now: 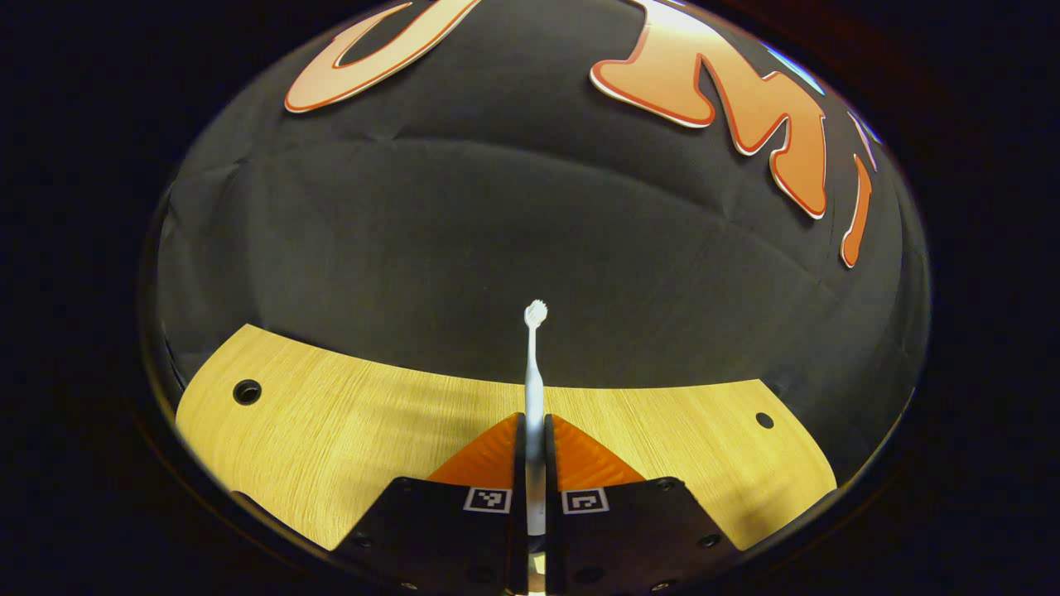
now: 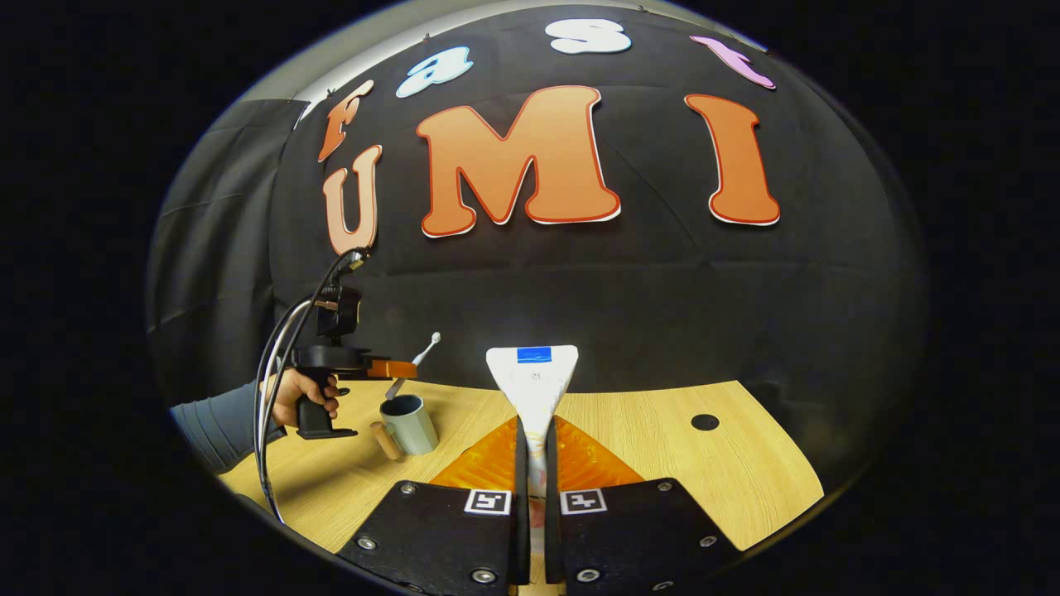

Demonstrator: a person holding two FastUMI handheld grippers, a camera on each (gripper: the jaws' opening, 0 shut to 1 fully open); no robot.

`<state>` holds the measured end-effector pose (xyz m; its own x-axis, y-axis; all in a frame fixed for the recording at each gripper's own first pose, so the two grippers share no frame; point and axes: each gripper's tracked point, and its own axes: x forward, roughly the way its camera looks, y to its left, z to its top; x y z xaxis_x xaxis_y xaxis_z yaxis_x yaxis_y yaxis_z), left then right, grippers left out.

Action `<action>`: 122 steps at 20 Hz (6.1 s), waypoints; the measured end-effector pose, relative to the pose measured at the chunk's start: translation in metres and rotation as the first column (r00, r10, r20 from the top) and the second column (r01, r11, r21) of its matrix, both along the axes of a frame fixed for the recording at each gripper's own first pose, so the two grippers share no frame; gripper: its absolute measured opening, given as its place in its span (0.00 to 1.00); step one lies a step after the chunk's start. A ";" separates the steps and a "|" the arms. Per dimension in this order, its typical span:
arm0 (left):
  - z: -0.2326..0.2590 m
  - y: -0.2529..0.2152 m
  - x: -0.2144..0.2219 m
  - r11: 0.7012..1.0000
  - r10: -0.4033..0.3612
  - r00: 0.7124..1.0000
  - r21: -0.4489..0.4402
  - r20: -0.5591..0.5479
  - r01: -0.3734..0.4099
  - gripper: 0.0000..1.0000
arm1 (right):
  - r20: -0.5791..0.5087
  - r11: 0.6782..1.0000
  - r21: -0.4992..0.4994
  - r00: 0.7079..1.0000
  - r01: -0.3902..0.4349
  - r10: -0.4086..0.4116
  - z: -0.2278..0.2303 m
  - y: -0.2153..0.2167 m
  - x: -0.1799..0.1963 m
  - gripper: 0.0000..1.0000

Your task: Put the toothbrush and toothpaste on the desktop into the cup, then pick up the cup and place it on the coaster on the desktop.

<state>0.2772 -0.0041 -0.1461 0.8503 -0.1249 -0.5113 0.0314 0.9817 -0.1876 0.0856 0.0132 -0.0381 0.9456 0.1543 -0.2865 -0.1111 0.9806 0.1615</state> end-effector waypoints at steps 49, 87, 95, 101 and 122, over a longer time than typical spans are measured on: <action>0.028 0.161 -0.245 0.974 0.201 0.949 0.056 0.244 -0.221 0.98 | 0.170 0.940 0.194 0.953 -0.282 0.251 -0.019 0.273 0.189 0.07; 0.018 0.003 -0.116 0.995 -0.094 0.979 -0.054 -0.183 0.086 0.97 | 0.284 0.971 -0.143 0.931 -0.193 0.227 0.088 0.050 0.030 0.93; -0.032 0.003 -0.104 0.992 -0.048 0.891 0.082 -0.451 0.095 0.97 | 0.322 0.979 -0.132 0.927 -0.158 0.193 0.102 0.003 0.006 0.95; -0.064 -0.006 -0.091 0.979 0.009 0.845 0.175 -0.534 0.100 0.95 | 0.325 0.980 -0.107 0.926 -0.166 0.192 0.093 -0.015 -0.007 0.96; -0.062 -0.020 -0.082 0.980 -0.072 0.881 0.133 -0.468 0.150 0.20 | 0.274 0.993 -0.080 0.956 -0.087 0.106 0.066 -0.055 -0.033 0.96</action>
<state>0.1956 -0.0238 -0.2079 0.5004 -0.0876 -0.8614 0.0906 0.9947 -0.0486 0.0526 -0.0413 0.0277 0.9709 0.2377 -0.0283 -0.2363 0.9706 0.0455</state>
